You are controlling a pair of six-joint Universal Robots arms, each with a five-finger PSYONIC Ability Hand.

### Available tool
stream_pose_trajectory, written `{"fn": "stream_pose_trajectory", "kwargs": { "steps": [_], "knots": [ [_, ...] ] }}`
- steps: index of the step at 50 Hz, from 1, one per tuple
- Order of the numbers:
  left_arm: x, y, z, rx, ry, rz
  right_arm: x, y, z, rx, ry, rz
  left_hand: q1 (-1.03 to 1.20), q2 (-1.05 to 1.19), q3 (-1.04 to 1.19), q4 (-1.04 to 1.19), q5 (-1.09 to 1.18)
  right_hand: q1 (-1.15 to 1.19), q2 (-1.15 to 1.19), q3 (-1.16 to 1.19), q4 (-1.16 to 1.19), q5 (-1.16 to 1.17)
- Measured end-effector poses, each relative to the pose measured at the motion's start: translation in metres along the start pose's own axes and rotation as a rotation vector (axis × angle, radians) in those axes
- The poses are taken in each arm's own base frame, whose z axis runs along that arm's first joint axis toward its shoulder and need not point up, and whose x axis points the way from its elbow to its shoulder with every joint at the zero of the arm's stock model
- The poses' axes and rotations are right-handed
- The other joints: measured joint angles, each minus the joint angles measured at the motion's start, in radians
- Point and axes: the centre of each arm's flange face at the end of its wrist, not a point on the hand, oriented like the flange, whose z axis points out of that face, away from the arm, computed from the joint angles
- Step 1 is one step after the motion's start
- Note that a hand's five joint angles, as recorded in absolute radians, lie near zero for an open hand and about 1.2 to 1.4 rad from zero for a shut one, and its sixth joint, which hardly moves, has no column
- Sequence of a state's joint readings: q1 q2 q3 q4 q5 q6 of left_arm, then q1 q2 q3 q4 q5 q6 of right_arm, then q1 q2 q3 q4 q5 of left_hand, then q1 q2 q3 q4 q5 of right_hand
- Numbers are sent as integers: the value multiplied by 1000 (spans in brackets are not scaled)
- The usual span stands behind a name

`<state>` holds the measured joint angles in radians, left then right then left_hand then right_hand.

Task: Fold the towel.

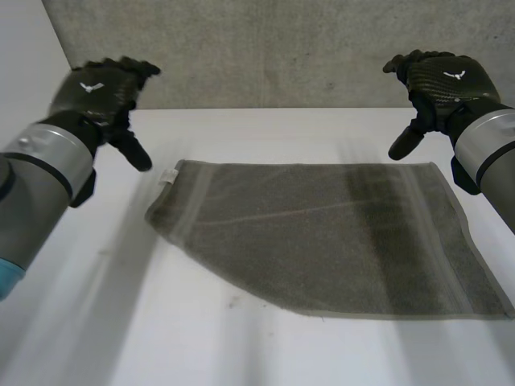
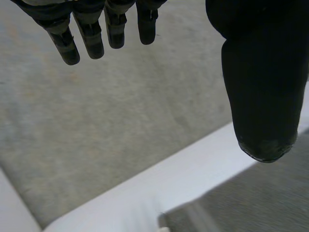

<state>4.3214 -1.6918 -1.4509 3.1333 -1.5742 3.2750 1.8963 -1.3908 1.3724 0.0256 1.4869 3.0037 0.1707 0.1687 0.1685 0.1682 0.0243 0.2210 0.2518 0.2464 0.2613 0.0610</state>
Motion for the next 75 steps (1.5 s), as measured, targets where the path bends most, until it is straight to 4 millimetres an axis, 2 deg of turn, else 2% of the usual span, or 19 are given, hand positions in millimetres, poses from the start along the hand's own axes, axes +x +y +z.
{"fn": "stream_pose_trajectory", "kwargs": {
  "steps": [2,6,11,18,21,24,28,34,41,49,57,67,75],
  "knots": [
    [6,4,0,-14,30,4,-1,1,1,-2,-17,-3,1,2,2,1,0,0,0,0,0,0],
    [31,24,-5,-66,162,38,-3,4,2,-7,-51,-11,5,6,6,5,0,0,0,0,0,0],
    [64,60,-19,-135,367,148,-4,6,3,-11,-61,-20,29,30,31,30,3,0,0,0,0,0],
    [98,111,-30,-182,526,246,-4,8,2,-34,-57,-24,173,175,176,175,146,0,0,0,0,0],
    [105,123,-31,-193,545,253,-4,13,-2,-77,-63,-20,215,218,218,218,188,0,0,0,0,0],
    [111,135,-32,-200,559,253,-6,27,-9,-169,-79,-17,349,352,352,353,321,0,0,0,0,0],
    [115,140,-31,-197,562,249,-1,53,-20,-304,-90,-40,475,477,477,477,443,0,0,0,0,0],
    [119,149,-31,-206,573,247,7,97,-39,-465,-147,-121,519,521,522,522,488,0,0,0,0,0],
    [123,160,-32,-233,590,250,3,132,-58,-523,-259,-111,522,525,525,526,491,5,0,0,0,0],
    [127,173,-32,-261,603,252,-12,151,-71,-517,-366,-63,541,543,543,544,510,156,111,132,110,153],
    [130,179,-26,-254,598,251,-19,167,-74,-512,-388,-64,781,786,786,788,751,210,166,190,174,214],
    [131,179,-16,-205,579,254,-26,176,-74,-488,-396,-73,995,1013,1012,1013,971,213,166,190,174,215],
    [132,176,-10,-183,565,254,-39,177,-77,-468,-418,-62,1020,1045,1045,1045,999,213,166,190,174,215]
  ]
}}
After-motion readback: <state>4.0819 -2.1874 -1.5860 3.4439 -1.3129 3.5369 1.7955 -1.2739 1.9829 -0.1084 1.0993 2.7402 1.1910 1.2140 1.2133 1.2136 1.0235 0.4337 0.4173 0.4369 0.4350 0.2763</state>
